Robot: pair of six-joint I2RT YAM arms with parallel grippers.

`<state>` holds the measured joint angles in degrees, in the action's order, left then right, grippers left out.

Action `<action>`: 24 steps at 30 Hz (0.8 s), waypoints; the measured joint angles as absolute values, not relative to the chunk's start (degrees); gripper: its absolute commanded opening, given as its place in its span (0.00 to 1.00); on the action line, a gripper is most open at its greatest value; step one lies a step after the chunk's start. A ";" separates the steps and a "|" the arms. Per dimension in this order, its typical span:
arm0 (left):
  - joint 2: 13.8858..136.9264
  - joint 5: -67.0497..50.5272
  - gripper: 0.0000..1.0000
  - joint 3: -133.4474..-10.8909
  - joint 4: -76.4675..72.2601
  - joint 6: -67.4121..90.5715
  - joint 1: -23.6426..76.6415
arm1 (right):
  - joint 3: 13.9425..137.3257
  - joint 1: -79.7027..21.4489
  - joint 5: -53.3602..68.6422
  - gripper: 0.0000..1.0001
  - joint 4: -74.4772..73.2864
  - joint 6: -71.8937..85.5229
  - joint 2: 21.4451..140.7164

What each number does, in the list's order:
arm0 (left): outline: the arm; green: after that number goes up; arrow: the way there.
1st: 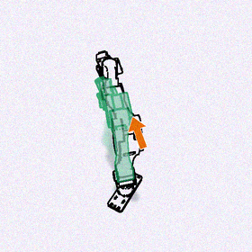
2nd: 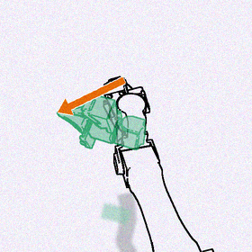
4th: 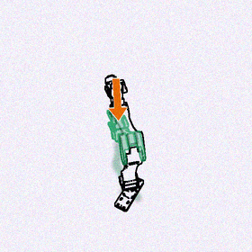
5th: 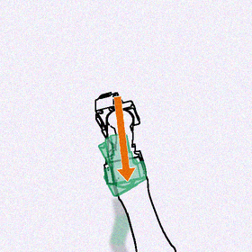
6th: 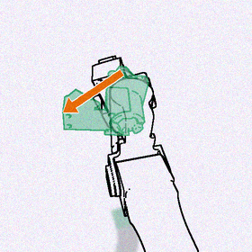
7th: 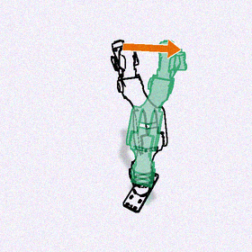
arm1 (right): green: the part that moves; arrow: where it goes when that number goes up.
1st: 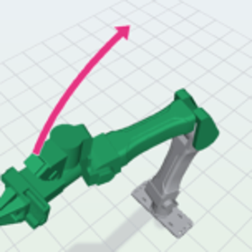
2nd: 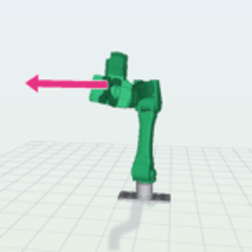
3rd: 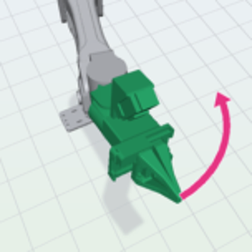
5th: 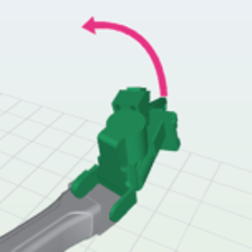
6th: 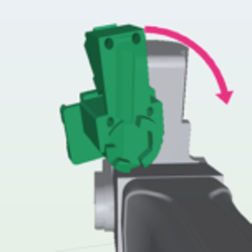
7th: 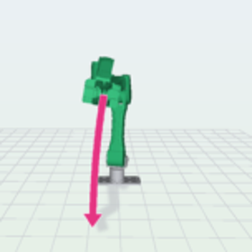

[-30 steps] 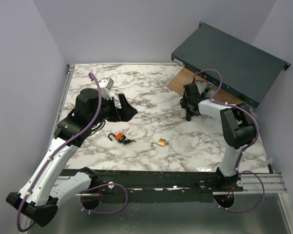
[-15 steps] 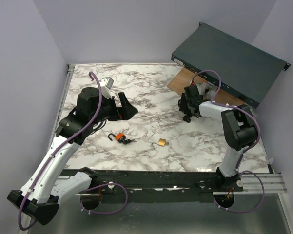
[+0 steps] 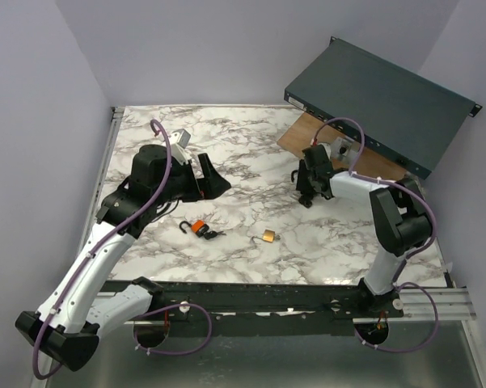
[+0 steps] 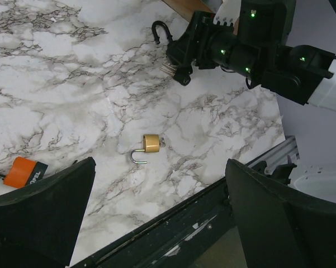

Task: Lock with the key
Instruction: Pick up the lock from the center of the board.

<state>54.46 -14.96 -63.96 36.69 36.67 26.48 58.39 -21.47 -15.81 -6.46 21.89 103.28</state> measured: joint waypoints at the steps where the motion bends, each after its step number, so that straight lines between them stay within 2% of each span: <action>1: 54.78 -15.20 0.98 -63.96 36.64 36.71 26.28 | 58.15 -22.20 -15.49 0.22 -7.20 22.02 102.65; 13: 58.24 -19.29 0.95 -64.95 36.49 34.39 23.55 | 57.49 -35.00 -5.89 0.21 -12.12 18.90 82.67; 18: 60.03 -23.05 0.87 -68.36 36.71 32.36 22.04 | 58.57 -37.17 -0.43 0.21 -13.19 14.72 74.87; 24: 62.15 -29.98 0.73 -72.93 37.41 31.57 19.92 | 62.48 -42.17 4.60 0.20 -15.68 11.20 71.50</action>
